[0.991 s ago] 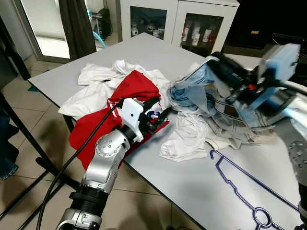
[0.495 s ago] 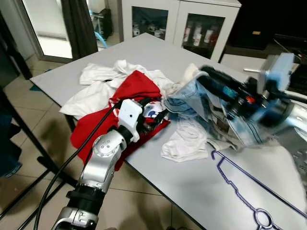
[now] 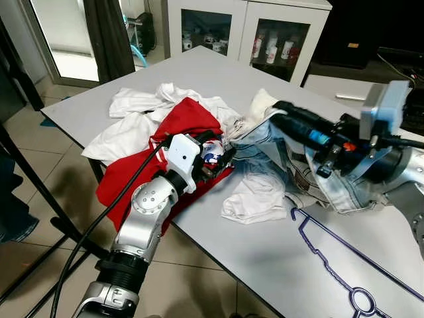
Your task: Hang hanger
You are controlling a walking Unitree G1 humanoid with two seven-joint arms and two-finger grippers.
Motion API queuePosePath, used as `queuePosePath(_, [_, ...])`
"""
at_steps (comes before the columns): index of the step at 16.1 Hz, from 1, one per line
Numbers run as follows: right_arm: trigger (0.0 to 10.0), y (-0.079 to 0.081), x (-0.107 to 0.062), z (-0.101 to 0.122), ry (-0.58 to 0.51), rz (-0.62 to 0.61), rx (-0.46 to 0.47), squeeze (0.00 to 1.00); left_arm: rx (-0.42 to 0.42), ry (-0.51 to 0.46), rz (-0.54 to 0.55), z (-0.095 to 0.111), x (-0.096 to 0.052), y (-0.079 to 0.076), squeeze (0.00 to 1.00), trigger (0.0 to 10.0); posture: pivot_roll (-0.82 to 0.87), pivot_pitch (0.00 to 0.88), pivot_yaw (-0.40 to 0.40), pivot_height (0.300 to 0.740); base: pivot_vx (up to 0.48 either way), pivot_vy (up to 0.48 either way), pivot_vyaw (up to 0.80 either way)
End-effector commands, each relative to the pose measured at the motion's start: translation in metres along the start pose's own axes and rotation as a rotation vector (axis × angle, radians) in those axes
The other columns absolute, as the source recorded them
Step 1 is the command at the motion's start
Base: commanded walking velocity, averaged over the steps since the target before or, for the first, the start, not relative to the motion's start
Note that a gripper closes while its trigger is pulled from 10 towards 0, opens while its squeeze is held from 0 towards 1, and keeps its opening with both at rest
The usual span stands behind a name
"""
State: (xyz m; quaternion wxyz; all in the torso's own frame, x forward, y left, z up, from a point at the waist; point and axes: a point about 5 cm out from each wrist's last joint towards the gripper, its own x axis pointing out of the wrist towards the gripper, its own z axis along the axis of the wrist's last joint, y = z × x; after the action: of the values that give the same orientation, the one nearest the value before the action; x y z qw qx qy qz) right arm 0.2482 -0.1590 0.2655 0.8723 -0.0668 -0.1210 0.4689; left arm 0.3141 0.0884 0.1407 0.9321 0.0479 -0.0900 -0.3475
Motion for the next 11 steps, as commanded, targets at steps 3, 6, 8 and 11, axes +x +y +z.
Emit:
queuePosePath(3, [10.0,0.0057,0.0018,0.0131,-0.047,0.063,-0.012,0.0,-0.005,0.019,-0.026,-0.0013,0.0057,-0.0035,0.0,10.0,-0.05,0.0,-0.046,0.74,0.0,0.0,0.0])
queuePosePath(6, [10.0,0.0075,-0.001,0.0145,-0.053,0.089,0.003,0.0,0.004,0.029,-0.022,-0.0025,0.0061,-0.0023,0.0,10.0,-0.05,0.0,-0.042,0.74,0.0,0.0,0.0])
queuePosePath(8, [10.0,0.0078,-0.0023,0.0166,-0.065,0.099,0.007,0.0,0.012,0.012,-0.045,-0.0007,0.0078,-0.0037,0.0,7.7,-0.06,0.0,-0.037,0.74,0.0,0.0,0.0])
queuePosePath(11, [10.0,0.0077,-0.0038,0.0182,-0.07,0.105,0.009,0.0,0.01,-0.011,-0.071,0.0015,0.0089,-0.0061,0.0,0.0,-0.06,0.0,-0.035,0.74,0.0,0.0,0.0])
